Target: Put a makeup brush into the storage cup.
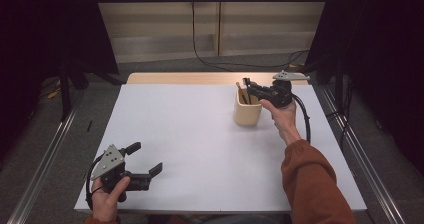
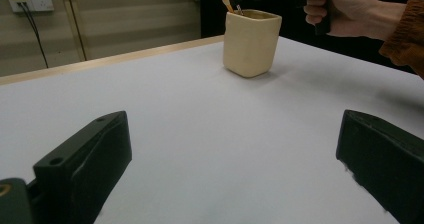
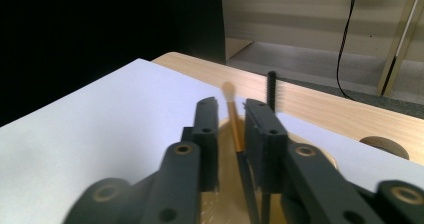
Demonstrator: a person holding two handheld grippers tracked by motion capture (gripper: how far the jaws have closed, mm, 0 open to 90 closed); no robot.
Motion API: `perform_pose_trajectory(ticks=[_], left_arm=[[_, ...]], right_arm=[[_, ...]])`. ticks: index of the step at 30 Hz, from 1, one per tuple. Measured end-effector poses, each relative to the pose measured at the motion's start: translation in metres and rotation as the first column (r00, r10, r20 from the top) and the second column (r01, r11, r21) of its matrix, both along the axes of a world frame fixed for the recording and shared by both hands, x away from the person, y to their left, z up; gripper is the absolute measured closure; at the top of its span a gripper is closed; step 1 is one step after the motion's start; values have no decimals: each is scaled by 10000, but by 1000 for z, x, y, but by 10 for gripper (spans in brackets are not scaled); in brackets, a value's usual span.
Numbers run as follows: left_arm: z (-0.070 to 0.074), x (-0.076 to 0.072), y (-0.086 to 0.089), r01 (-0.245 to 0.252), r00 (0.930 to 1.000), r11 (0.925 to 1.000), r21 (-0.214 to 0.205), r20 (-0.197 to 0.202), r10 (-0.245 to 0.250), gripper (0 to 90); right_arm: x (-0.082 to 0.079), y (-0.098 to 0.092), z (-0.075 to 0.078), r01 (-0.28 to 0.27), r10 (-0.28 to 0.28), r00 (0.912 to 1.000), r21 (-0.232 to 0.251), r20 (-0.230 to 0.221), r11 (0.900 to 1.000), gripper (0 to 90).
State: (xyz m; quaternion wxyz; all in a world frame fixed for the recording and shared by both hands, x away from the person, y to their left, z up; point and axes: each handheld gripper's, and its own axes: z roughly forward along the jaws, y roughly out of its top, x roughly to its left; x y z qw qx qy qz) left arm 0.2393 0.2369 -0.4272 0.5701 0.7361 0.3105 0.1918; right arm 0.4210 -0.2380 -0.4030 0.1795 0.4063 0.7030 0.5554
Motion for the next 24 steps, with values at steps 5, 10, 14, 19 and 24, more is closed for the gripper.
perform_pose_trajectory(ticks=[5, 10, 14, 19, 24], left_arm=[[0, -1, 1, -27, 10000, 10000, 22, 22, 27, 12], [0, -3, 1, -52, 10000, 10000, -39, 21, 52, 12], [0, -4, 2, -58, 10000, 10000, -36, 39, 58, 12], [1, -4, 2, -72, 9999, 10000, -5, 72, 72, 12], [1, -4, 1, -57, 10000, 10000, 20, 58, 57, 12]], right_arm=[[-3, 2, 2, -41, 41, 10000, 61, 78, 10000, 525], [-9, 3, 6, -24, 23, 9999, 72, 131, 10000, 325], [-15, 3, 8, -34, 34, 9998, -8, 204, 10000, 216], [-21, 3, 8, 272, -271, 9995, -59, 184, 9996, 82], [-30, 1, 8, 283, -283, 9991, 19, 307, 9996, 11]])
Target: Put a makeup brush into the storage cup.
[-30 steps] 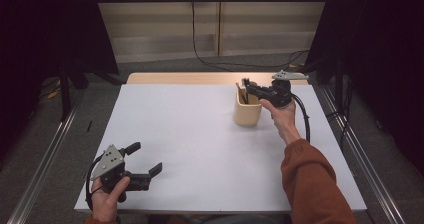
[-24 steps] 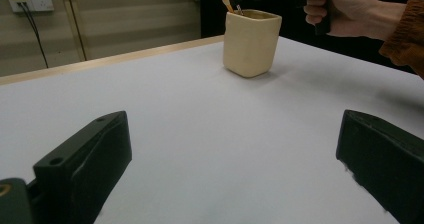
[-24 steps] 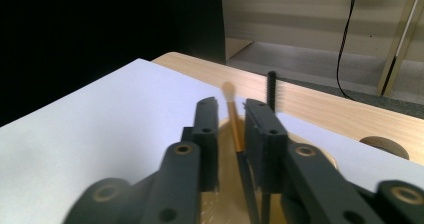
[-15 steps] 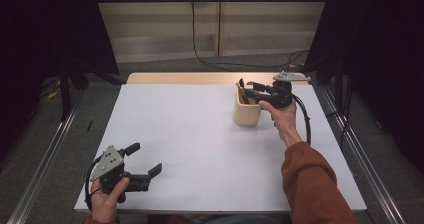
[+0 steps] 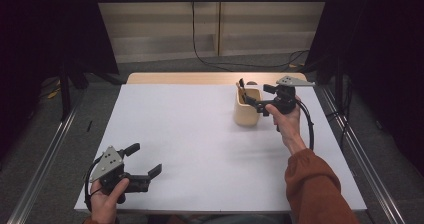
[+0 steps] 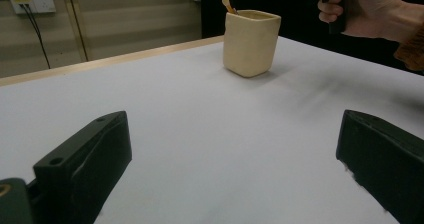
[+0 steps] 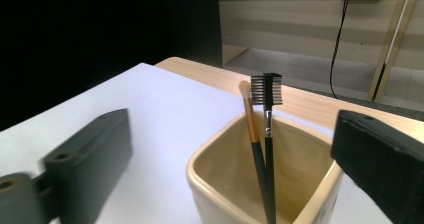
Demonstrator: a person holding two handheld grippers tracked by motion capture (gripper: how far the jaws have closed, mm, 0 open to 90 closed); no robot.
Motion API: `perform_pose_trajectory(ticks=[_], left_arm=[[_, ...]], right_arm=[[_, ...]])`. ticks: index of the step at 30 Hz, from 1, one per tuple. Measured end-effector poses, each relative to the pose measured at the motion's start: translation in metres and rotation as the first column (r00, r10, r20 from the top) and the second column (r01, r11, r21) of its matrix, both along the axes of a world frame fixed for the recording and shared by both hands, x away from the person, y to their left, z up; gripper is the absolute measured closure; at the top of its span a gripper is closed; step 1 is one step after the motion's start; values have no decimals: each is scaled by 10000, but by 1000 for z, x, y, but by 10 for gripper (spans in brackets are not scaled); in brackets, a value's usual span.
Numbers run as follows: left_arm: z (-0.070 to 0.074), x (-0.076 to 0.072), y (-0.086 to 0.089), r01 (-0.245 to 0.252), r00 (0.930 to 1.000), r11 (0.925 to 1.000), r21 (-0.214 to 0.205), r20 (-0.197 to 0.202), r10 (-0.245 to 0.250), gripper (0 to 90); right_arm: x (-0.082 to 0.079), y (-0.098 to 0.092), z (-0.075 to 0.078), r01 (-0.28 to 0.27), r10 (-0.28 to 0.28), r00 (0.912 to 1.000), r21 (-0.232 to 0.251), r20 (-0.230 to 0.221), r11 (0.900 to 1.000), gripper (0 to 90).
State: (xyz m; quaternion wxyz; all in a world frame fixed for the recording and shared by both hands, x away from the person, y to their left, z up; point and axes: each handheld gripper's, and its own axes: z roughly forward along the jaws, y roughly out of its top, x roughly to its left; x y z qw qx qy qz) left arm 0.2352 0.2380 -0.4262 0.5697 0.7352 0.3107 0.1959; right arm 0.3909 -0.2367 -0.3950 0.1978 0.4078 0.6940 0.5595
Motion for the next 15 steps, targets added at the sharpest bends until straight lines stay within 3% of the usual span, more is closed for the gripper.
perform_pose_trajectory(ticks=[7, 15], left_arm=[[0, 0, 1, -52, 10000, 10000, -19, 24, 52, 12], [1, 0, 2, -82, 9999, 9999, -71, 60, 82, 12]], right_arm=[[-11, -2, -3, 192, -193, 9997, -28, -151, 9998, 24], [-25, -7, -3, 136, -136, 9999, -70, -29, 9999, 26]])
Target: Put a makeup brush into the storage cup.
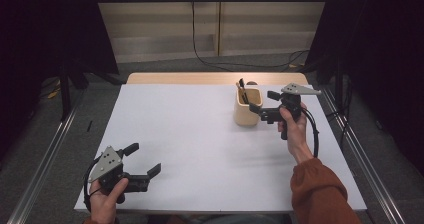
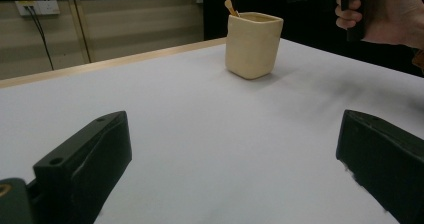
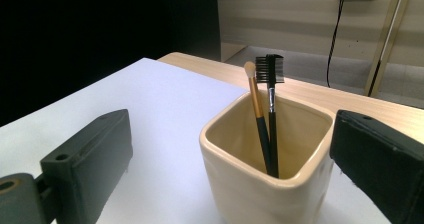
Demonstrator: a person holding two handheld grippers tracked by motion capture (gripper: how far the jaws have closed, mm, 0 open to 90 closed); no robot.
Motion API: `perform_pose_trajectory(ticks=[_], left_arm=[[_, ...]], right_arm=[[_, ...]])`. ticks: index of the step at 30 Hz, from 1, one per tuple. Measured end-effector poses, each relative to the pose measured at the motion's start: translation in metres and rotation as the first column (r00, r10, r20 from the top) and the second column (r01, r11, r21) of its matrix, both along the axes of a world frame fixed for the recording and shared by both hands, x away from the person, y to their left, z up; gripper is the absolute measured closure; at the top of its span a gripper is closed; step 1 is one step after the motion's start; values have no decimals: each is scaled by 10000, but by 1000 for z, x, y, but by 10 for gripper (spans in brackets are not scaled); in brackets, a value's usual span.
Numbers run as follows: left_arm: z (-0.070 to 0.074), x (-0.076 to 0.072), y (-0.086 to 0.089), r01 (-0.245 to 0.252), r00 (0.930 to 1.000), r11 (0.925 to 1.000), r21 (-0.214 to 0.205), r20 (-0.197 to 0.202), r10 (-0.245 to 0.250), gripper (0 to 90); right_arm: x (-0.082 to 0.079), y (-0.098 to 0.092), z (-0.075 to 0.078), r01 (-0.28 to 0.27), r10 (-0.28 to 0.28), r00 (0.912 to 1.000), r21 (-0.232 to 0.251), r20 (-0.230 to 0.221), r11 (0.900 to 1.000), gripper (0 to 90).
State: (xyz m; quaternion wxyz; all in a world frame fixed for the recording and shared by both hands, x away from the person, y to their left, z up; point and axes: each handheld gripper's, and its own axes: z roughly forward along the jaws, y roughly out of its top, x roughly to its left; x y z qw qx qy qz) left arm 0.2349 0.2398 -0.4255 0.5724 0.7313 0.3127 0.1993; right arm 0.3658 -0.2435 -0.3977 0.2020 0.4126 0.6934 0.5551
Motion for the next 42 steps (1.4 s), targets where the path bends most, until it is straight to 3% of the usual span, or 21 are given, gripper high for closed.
perform_pose_trajectory(ticks=[36, 42], left_arm=[[1, 1, 7, -299, 9995, 9995, 18, 124, 299, 12], [1, 1, 7, -291, 9995, 9996, 33, 134, 291, 12]], right_arm=[[-69, -23, -6, 494, -491, 9987, -336, 101, 9982, 29], [-81, -29, -11, 604, -606, 9982, -408, -43, 9973, 30]])
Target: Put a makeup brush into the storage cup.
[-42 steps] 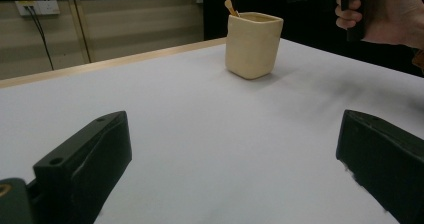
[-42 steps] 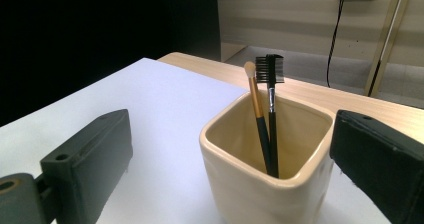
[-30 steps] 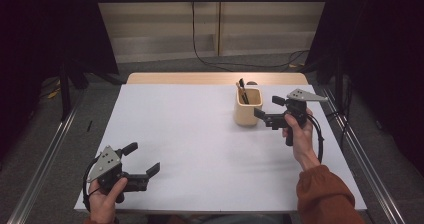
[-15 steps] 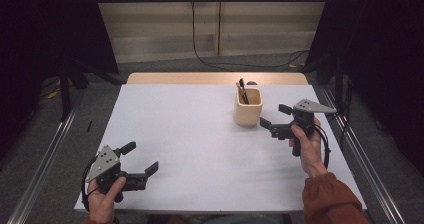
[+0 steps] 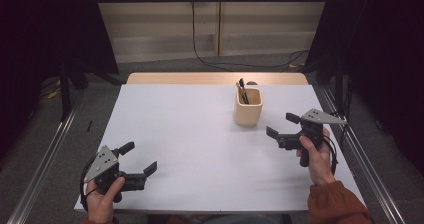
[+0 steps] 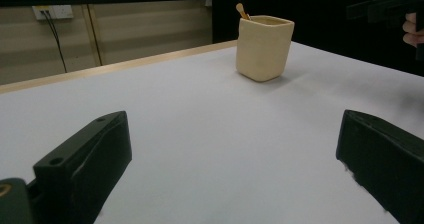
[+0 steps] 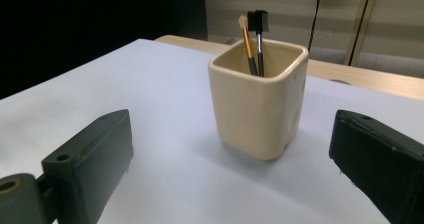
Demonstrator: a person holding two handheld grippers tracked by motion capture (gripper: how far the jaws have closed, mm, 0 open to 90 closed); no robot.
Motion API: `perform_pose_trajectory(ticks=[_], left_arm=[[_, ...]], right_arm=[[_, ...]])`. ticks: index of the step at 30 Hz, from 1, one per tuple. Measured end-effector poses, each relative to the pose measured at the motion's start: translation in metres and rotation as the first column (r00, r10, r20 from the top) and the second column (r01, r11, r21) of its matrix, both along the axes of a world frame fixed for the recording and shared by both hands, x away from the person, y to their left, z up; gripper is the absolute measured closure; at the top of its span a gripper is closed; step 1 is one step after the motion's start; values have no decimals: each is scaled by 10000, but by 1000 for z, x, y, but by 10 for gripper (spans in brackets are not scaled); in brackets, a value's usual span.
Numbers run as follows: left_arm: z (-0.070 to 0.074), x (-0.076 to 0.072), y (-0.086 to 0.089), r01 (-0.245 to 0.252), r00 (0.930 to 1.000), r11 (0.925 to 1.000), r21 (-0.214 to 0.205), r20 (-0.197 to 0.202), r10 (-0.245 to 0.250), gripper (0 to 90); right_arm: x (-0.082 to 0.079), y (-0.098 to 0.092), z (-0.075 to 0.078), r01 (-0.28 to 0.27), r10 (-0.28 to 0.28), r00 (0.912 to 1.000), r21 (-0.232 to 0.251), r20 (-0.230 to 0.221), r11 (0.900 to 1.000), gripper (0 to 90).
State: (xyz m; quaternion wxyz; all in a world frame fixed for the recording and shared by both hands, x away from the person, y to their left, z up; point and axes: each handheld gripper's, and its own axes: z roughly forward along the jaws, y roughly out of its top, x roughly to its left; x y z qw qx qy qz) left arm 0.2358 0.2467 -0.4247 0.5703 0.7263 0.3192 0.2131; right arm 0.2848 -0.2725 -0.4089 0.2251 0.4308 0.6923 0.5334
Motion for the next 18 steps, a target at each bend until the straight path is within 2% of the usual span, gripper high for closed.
perform_pose_trajectory(ticks=[18], left_arm=[[0, -2, 3, -118, 9999, 9999, -33, 44, 118, 12]], right_arm=[[-33, -8, -12, 267, -269, 9994, -70, -206, 9996, 33]])
